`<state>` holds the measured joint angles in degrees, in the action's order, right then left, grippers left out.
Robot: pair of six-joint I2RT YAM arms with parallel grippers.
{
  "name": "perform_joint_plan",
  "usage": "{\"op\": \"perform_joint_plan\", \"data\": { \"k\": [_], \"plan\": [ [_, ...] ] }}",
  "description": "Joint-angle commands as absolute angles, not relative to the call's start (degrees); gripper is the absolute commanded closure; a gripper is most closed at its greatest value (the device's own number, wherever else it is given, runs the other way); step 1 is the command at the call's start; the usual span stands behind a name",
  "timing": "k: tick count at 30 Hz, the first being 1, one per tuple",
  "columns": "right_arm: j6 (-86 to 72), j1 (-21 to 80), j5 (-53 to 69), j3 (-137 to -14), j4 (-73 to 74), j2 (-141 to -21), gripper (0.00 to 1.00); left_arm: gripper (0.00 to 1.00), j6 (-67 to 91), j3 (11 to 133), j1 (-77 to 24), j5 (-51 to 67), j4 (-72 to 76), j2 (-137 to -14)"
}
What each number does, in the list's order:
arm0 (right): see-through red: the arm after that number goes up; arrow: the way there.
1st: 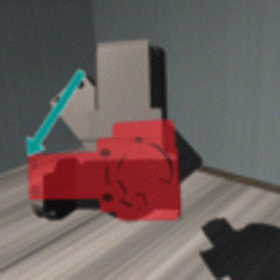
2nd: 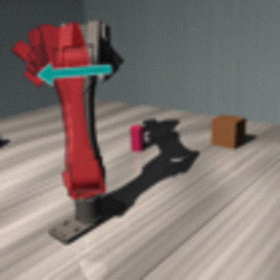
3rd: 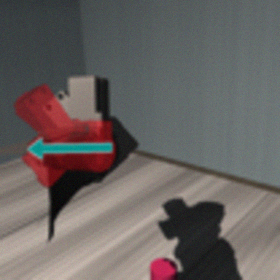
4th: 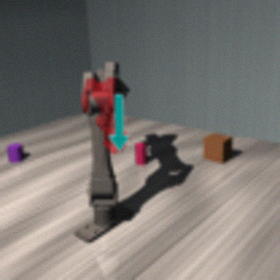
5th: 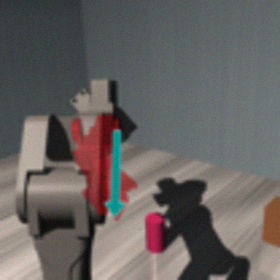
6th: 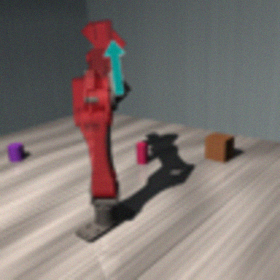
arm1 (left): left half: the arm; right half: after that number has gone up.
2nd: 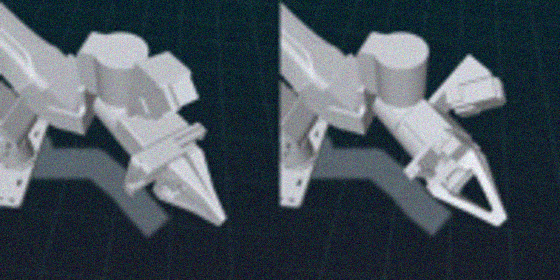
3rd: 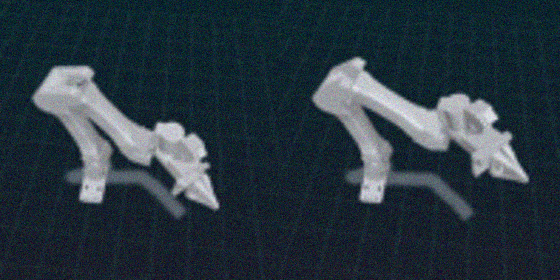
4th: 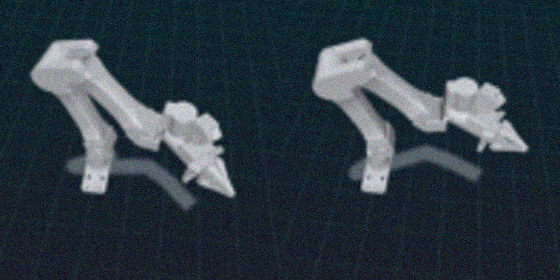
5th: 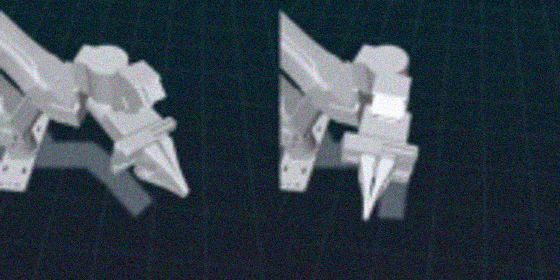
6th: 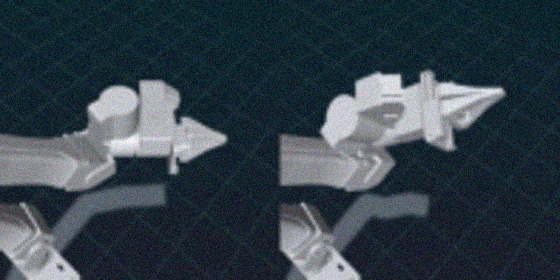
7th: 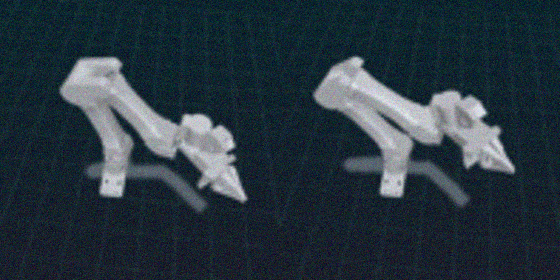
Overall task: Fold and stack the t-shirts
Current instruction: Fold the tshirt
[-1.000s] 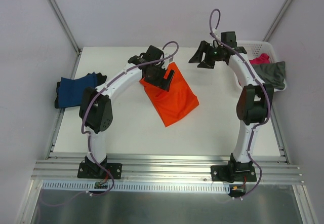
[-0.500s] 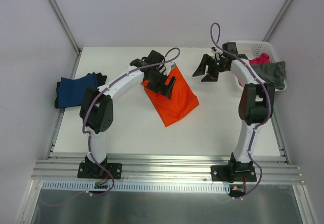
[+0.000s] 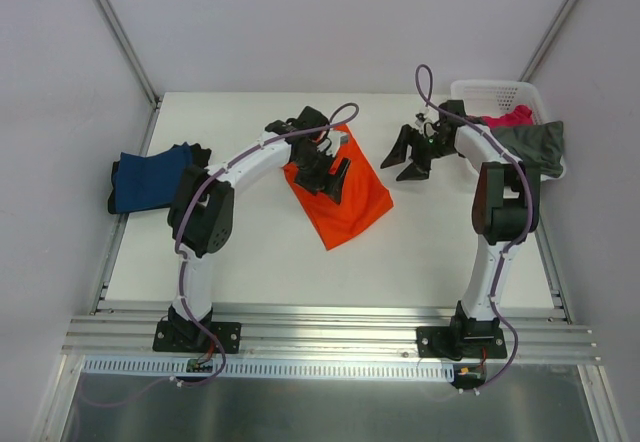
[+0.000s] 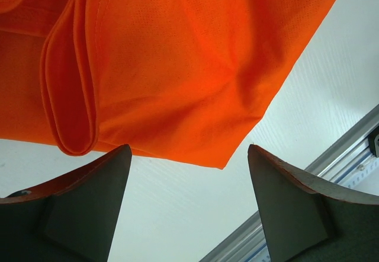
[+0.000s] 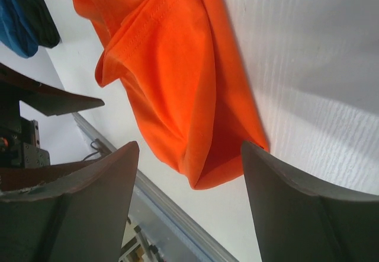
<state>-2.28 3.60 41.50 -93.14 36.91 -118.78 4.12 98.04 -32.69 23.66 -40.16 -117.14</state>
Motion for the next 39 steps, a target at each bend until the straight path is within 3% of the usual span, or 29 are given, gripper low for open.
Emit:
{"op": "perform_joint_plan", "data": {
  "k": [1, 13, 21, 32, 39],
  "plan": [
    [-1.76, 3.16, 46.58, -91.24, 39.29, -118.13, 0.27, 0.20, 5.10, 100.20, -33.40, 24.70, -41.04, -116.72],
    [-2.02, 3.34, 57.92, -81.92, 38.32, -113.56, 0.26, 0.20, 6.50, 98.00, -33.49, 26.10, -41.13, -117.50],
    [-2.90, 3.25, 60.03, -82.09, 37.18, -114.08, 0.26, 0.20, 6.77, 107.13, -31.29, 27.33, -41.13, -127.96],
    [12.10, 3.08, 58.80, -82.61, 54.48, -117.42, 0.26, 0.20, 6.06, 112.24, -28.83, 23.73, -41.13, -132.02],
    [13.54, 4.21, 57.31, -81.21, 55.46, -117.69, 0.25, 0.20, 6.42, 111.09, -28.74, 23.03, -41.04, -131.48]
  ]
}}
